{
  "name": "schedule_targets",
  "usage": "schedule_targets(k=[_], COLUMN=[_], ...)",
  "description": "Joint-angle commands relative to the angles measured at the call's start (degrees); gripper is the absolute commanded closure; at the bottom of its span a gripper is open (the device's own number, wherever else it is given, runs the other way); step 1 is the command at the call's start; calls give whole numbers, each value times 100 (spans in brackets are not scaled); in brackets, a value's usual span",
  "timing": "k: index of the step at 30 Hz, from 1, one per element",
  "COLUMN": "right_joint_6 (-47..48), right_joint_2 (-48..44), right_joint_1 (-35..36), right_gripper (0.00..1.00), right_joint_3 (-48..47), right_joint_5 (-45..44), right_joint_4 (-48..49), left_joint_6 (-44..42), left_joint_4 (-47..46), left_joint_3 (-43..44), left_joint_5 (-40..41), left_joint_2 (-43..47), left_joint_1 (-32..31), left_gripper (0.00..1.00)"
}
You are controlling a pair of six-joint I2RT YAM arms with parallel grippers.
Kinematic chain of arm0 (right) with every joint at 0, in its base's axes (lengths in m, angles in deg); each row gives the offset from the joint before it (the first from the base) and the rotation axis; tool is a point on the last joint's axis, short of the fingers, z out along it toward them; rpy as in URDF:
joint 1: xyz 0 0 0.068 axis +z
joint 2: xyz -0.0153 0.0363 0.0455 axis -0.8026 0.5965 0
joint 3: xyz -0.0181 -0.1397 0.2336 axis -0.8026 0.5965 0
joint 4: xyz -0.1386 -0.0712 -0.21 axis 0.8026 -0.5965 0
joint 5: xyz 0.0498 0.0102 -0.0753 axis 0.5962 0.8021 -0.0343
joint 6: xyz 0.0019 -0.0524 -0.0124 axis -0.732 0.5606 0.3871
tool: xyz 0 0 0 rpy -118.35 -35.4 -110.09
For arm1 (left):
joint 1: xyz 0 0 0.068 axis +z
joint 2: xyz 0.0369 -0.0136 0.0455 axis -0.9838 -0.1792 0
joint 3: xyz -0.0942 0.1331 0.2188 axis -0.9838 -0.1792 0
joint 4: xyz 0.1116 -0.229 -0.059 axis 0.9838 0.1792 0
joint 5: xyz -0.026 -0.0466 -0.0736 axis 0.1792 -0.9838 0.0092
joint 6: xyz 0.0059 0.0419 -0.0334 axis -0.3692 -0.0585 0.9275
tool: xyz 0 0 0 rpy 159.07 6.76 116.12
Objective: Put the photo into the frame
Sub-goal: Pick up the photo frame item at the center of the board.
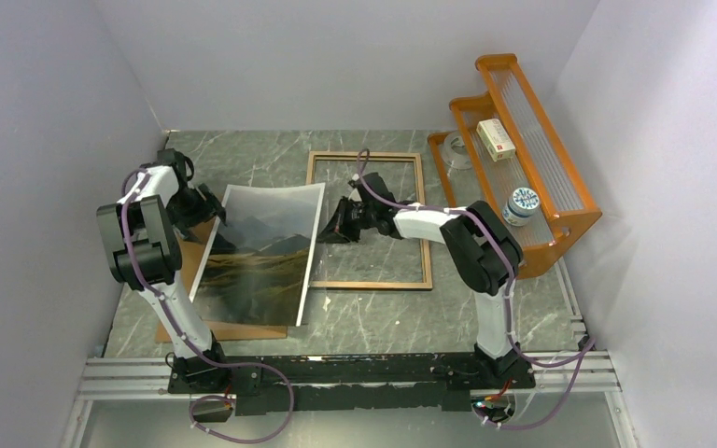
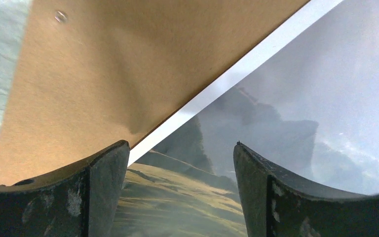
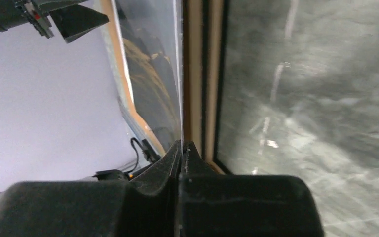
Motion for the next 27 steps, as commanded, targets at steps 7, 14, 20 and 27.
schedule_targets(k=[7,14,20,27], right_joint_6=[495,934,1192,1453], right_joint_2=[-405,-574,-1026,-1645], right_joint_1=[314,318,151,-433], right_gripper=[100,100,100,100], right_joint_3=[-2209,-2505,-2242,-1661], right_joint_5=[-342,-1039,-1228,-1241], right_joint_4=[-2438,-3527,-3746,-3742], left_joint_6=[105,32,181,225], left_joint_4=[181,-190,-466,-623], left_joint_3=[892,570,343,215], left_joint_5=[208,-349,-951,-1128], left_joint_2=[-8,25,-197,-232], left_joint_1=[98,107,156,159], left_gripper=[18,19,23,24])
